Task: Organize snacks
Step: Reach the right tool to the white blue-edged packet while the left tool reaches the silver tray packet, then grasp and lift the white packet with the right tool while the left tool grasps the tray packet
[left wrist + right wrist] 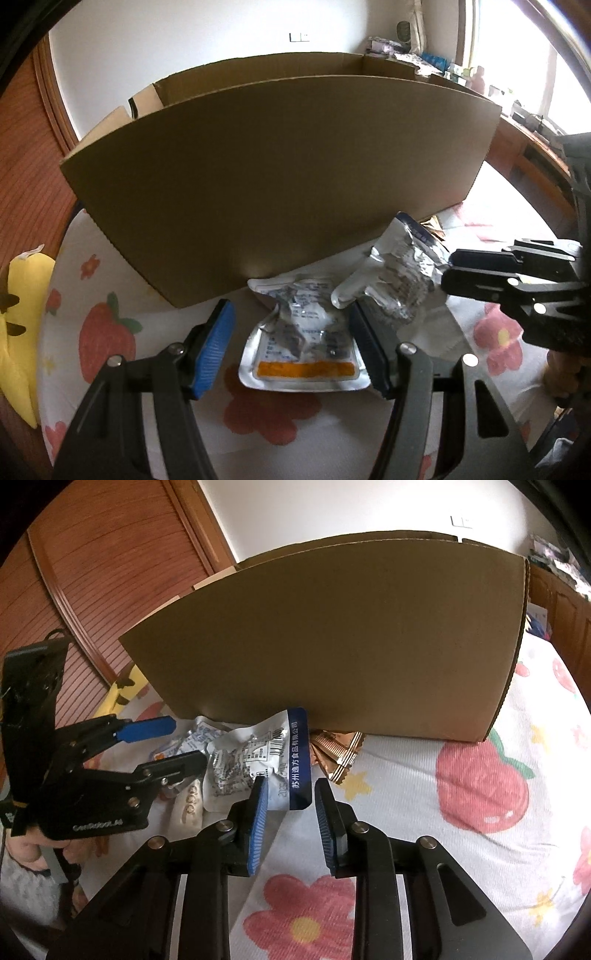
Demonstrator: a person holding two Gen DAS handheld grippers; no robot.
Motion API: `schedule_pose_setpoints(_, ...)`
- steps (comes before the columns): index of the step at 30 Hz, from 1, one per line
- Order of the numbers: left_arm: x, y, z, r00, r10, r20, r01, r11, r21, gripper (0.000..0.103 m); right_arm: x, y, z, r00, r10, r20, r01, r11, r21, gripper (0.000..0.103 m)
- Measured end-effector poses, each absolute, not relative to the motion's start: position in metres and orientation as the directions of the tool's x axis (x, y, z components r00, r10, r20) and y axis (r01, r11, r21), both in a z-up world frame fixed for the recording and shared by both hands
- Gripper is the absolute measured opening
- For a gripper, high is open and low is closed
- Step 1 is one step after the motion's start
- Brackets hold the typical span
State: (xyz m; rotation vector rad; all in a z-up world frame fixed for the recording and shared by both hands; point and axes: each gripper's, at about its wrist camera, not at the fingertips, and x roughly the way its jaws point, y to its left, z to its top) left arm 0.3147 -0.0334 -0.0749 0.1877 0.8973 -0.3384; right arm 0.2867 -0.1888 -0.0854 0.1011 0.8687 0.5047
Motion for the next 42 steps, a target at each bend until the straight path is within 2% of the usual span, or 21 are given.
schedule_pose_setpoints(7,0.315,-0.027,-0.075,0.568,-0.226,-0.791,0.375,0.927,0.004,0.062,0.282,-0.187,-0.081,0.566,0.438,-0.698,-0.39,0.889,0.242,0.029)
schedule_pose_setpoints(9,0.316,-0.021,-0.076,0.564,-0.234,-0.792,0.373,0.928,-0.009,0.052,0.28,-0.186,-0.077,0.593,0.411,-0.693,-0.393,0.898,0.197,0.031)
schedule_pose_setpoints(11,0.315,-0.023,-0.077,0.571,-0.215,-0.792,0.369,0.929,0.013,0.048,0.28,-0.184,-0.075,0.604,0.396,-0.691,-0.398,0.902,0.169,0.034)
schedule_pose_setpoints(13,0.315,-0.021,-0.078,0.563,-0.217,-0.797,0.372,0.928,0.01,0.048,0.283,-0.182,-0.074,0.59,0.402,-0.7,-0.409,0.897,0.169,0.044)
schedule_pose_setpoints(17,0.314,-0.018,-0.08,0.554,-0.225,-0.801,0.375,0.927,-0.001,0.053,0.289,-0.174,-0.073,0.577,0.41,-0.706,-0.431,0.888,0.163,0.053)
schedule_pose_setpoints(21,0.316,-0.019,-0.084,0.544,-0.224,-0.808,0.378,0.926,-0.002,0.061,0.295,-0.163,-0.074,0.56,0.411,-0.719,-0.454,0.879,0.149,0.056)
schedule_pose_setpoints(28,0.318,-0.016,-0.088,0.529,-0.252,-0.81,0.384,0.923,-0.036,0.065,0.305,-0.148,-0.075,0.563,0.371,-0.739,-0.457,0.884,0.095,0.066)
schedule_pose_setpoints(32,0.318,-0.007,-0.087,0.521,-0.262,-0.813,0.401,0.915,-0.038,0.066,0.308,-0.142,-0.076,0.559,0.351,-0.751,-0.457,0.886,0.074,0.077)
schedule_pose_setpoints(34,0.314,-0.006,-0.087,0.524,-0.265,-0.809,0.412,0.911,-0.032,0.062,0.308,-0.139,-0.077,0.562,0.336,-0.756,-0.464,0.885,0.049,0.079)
schedule_pose_setpoints(37,0.31,-0.001,-0.081,0.546,-0.256,-0.798,0.407,0.913,-0.015,0.047,0.307,-0.13,-0.082,0.569,0.305,-0.764,-0.467,0.884,0.006,0.083)
schedule_pose_setpoints(42,0.303,0.011,-0.08,0.536,-0.274,-0.799,0.406,0.913,-0.042,0.046,0.312,-0.13,-0.09,0.562,0.26,-0.785,-0.446,0.895,-0.023,0.087)
